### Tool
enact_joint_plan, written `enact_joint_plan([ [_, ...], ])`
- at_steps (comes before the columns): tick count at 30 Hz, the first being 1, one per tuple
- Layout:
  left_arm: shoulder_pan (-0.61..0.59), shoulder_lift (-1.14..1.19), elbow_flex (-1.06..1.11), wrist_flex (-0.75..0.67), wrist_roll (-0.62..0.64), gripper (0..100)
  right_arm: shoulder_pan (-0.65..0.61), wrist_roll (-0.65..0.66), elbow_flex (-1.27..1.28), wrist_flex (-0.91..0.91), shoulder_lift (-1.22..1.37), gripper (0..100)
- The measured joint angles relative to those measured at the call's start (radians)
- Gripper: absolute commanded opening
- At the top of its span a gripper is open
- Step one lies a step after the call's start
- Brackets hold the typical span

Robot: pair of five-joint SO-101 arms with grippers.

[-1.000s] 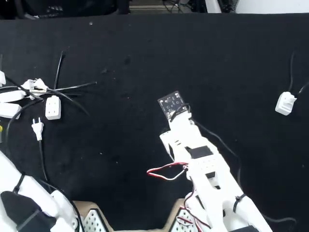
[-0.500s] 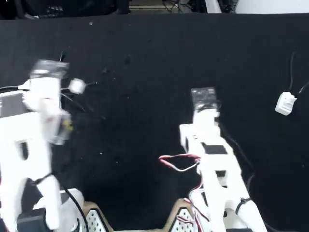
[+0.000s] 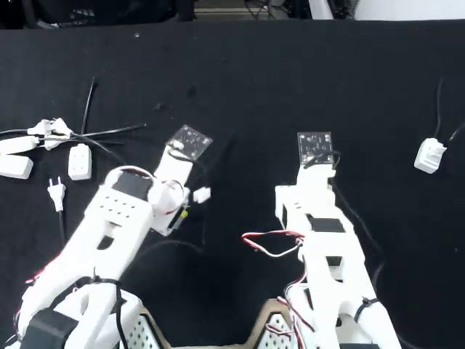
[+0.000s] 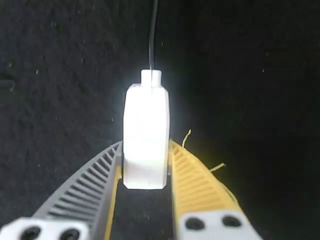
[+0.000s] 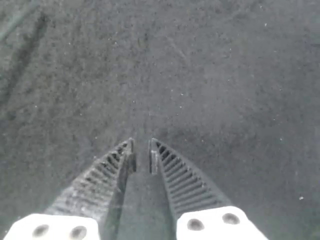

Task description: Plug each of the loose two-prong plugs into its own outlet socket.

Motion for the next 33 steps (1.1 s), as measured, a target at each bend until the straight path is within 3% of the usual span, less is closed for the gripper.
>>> enact_joint_plan([
  [8, -0.011, 0.000, 0.069, -0.095, 0.002, 28, 0.000, 0.000, 0.000, 0.000, 0.000, 5.2],
  [20, -0.256, 0.000, 0.054, -0.094, 0.003, 25, 0.000, 0.000, 0.000, 0.000, 0.000, 5.2],
  [33, -0.173, 0.000, -0.041, 0.077, 0.100, 25, 0.003, 0.000, 0.000, 0.000, 0.000, 5.2],
])
